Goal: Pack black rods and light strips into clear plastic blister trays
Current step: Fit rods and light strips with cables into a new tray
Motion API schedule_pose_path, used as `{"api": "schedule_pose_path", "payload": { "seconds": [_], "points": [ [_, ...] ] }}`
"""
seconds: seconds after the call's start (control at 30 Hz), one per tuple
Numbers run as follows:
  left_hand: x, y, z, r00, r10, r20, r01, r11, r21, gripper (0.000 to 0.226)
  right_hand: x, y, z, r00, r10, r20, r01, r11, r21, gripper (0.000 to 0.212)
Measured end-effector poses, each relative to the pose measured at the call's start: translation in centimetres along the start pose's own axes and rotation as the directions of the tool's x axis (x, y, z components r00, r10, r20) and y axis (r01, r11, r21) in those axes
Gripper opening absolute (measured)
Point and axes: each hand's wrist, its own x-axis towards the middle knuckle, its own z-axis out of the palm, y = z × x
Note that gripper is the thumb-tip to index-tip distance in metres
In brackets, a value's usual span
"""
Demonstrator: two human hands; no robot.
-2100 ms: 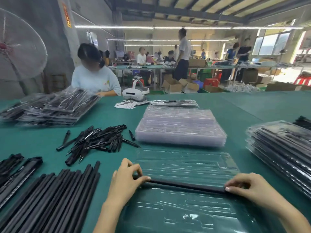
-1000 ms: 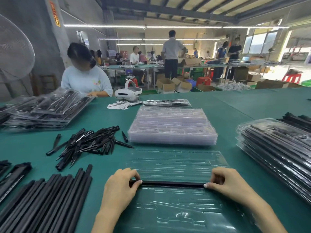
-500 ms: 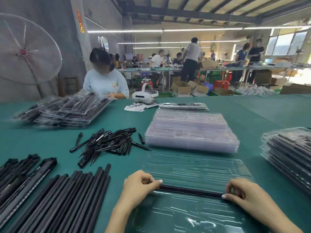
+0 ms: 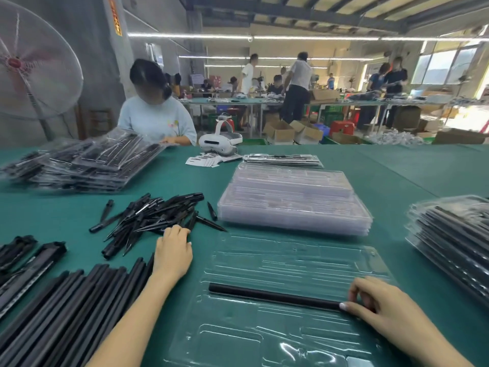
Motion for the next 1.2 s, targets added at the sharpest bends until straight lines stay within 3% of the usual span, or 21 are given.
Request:
{"api": "schedule_pose_path", "payload": {
  "seconds": [0.1,0.2,0.4,0.47,0.53,0.6,0.67,0.73,0.8,0.9,0.97,1.1,1.2],
  "points": [
    [-0.2,-0.2,-0.1,0.995,-0.056,-0.085,0.056,0.998,0.006,0.033,0.0,0.2,0.2,1.000,-0.019,-0.011,0.019,1.000,0.004,0.026],
    [-0.6,-0.8,-0.5,0.988,-0.145,-0.060,0.142,0.988,-0.053,0.031,-0.1,0.4,0.4,1.000,-0.014,-0.028,0.015,1.000,0.019,0.025],
    [-1.6,-2.0,-2.7,0.987,-0.160,0.027,0.155,0.979,0.134,0.033,-0.3,0.0,0.3,0.999,-0.031,-0.033,0.032,0.999,0.016,0.024],
    [-2.1,-1.7,-3.7,0.989,-0.149,-0.024,0.149,0.989,0.023,0.028,-0.3,-0.1,0.3,0.999,-0.034,-0.035,0.034,0.999,0.018,0.025],
    [-3.1,-0.5,-5.0,0.982,-0.145,-0.122,0.112,0.963,-0.244,0.019,-0.2,-0.2,0.3,0.999,-0.036,-0.034,0.036,0.999,0.007,0.024],
    [-4.7,2.1,-6.2,0.991,-0.057,-0.124,-0.009,0.881,-0.473,0.008,-0.2,-0.2,0.1,0.999,-0.032,-0.025,0.032,0.999,-0.001,0.022],
    [-6.9,5.1,-7.0,0.985,0.171,-0.037,-0.158,0.781,-0.605,0.011,-0.4,-0.1,0.0,0.998,-0.037,-0.044,0.038,0.999,0.016,0.019],
    [-8.7,8.1,-6.9,0.906,0.414,0.090,-0.249,0.693,-0.676,0.019,-0.6,-0.3,0.1,0.993,-0.050,-0.109,0.060,0.995,0.085,0.014],
    [-9.7,10.2,-6.1,0.831,0.537,0.145,-0.301,0.654,-0.694,0.017,-0.9,-0.8,0.0,0.981,-0.041,-0.189,0.087,0.966,0.242,0.007],
    [-10.7,11.7,-5.2,0.826,0.540,0.158,-0.317,0.679,-0.663,0.011,-1.6,-2.1,-0.6,0.978,-0.022,-0.206,0.128,0.848,0.515,0.015],
    [-11.2,11.7,-4.5,0.843,0.519,0.142,-0.312,0.686,-0.657,0.015,-1.8,-2.4,-0.7,0.988,-0.044,-0.150,0.125,0.795,0.594,0.018],
    [-12.0,11.3,-3.9,0.880,0.467,0.087,-0.266,0.637,-0.723,0.026,-1.5,-2.9,-0.1,0.986,-0.160,-0.053,0.166,0.863,0.477,0.004],
    [-12.5,11.5,-4.2,0.901,0.430,0.055,-0.216,0.556,-0.802,0.023,-1.3,-3.0,0.0,0.978,-0.200,-0.059,0.207,0.889,0.409,0.008]
  ]
}}
